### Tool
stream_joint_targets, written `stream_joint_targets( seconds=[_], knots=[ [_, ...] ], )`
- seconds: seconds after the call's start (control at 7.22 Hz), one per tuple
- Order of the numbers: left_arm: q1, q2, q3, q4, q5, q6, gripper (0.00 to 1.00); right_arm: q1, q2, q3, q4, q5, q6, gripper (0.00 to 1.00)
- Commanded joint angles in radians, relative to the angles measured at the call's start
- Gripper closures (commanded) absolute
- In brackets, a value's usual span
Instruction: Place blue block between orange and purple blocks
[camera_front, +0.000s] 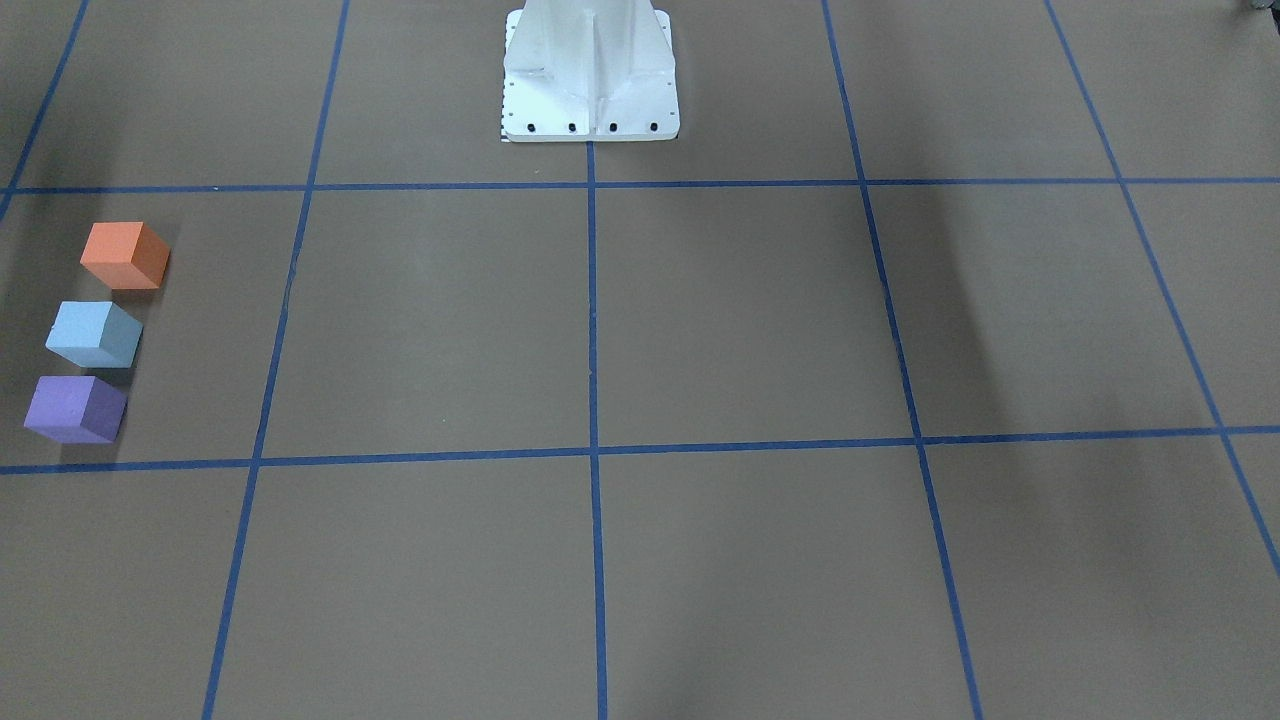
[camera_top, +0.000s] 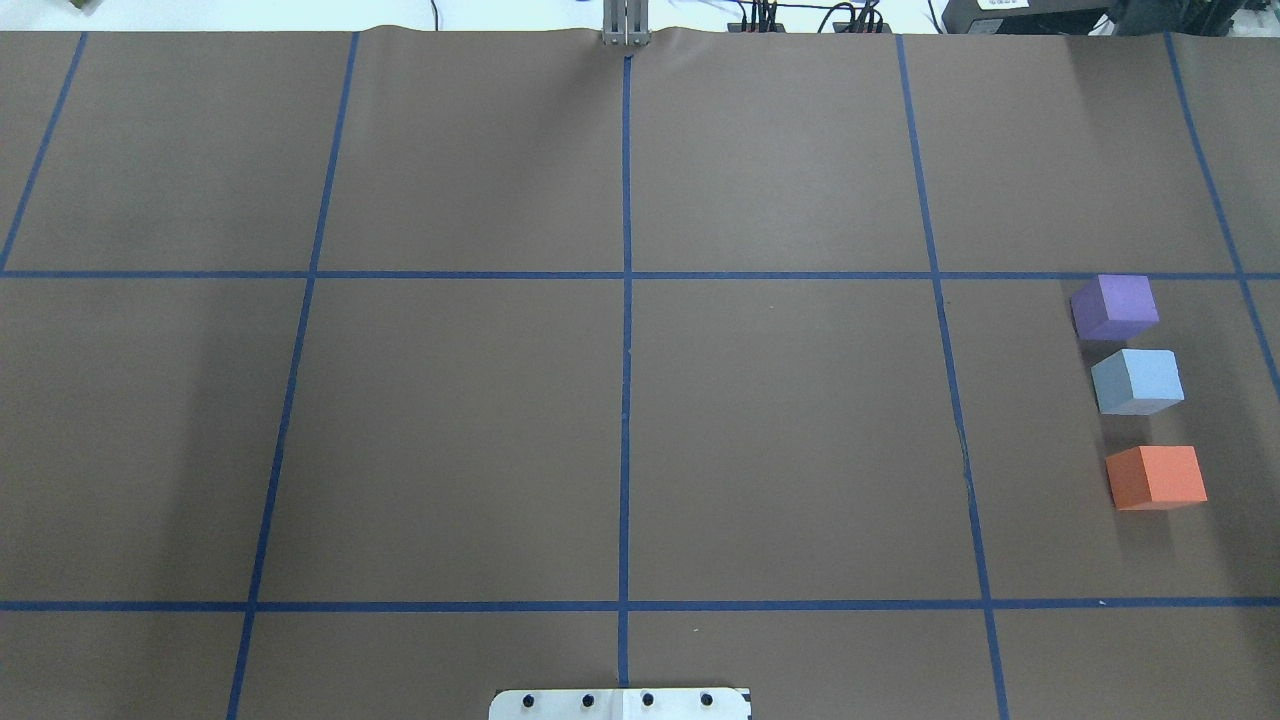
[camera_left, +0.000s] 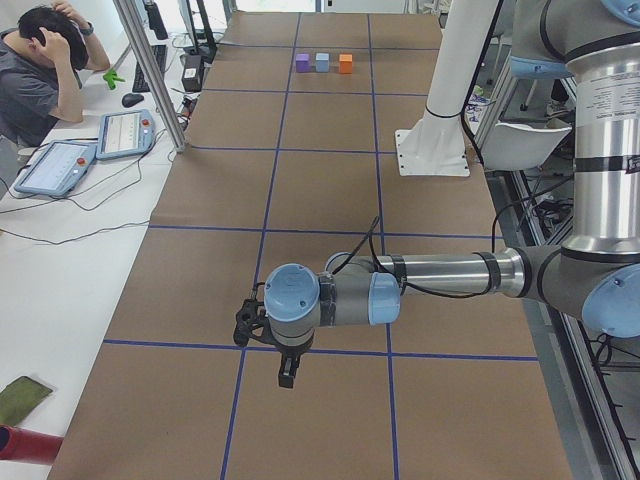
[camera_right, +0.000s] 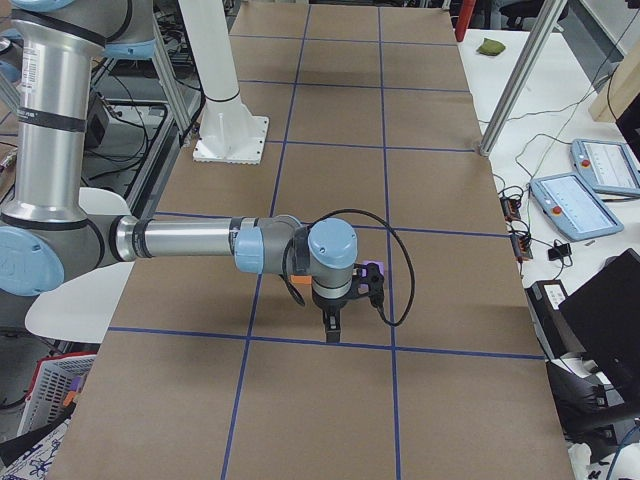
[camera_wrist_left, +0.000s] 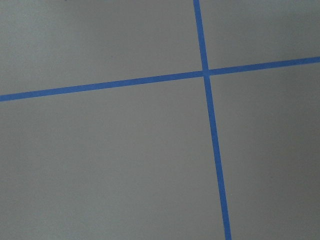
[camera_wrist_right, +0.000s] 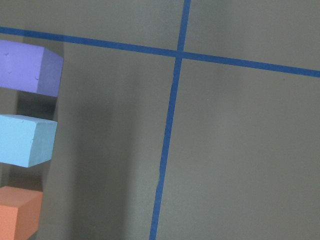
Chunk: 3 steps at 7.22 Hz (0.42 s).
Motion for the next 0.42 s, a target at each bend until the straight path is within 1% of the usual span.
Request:
stream_joint_targets(
  seconds=[0.0, 0.28],
  knots=[
    [0.000, -0.001, 0.001, 0.000, 0.001, 0.000, 0.00, 0.000, 0.000, 0.000, 0.001, -0.001, 0.010, 0.00],
    [0.000, -0.001, 0.007, 0.000, 0.003, 0.000, 0.00, 0.000, 0.000, 0.000, 0.001, -0.001, 0.010, 0.00]
  ],
)
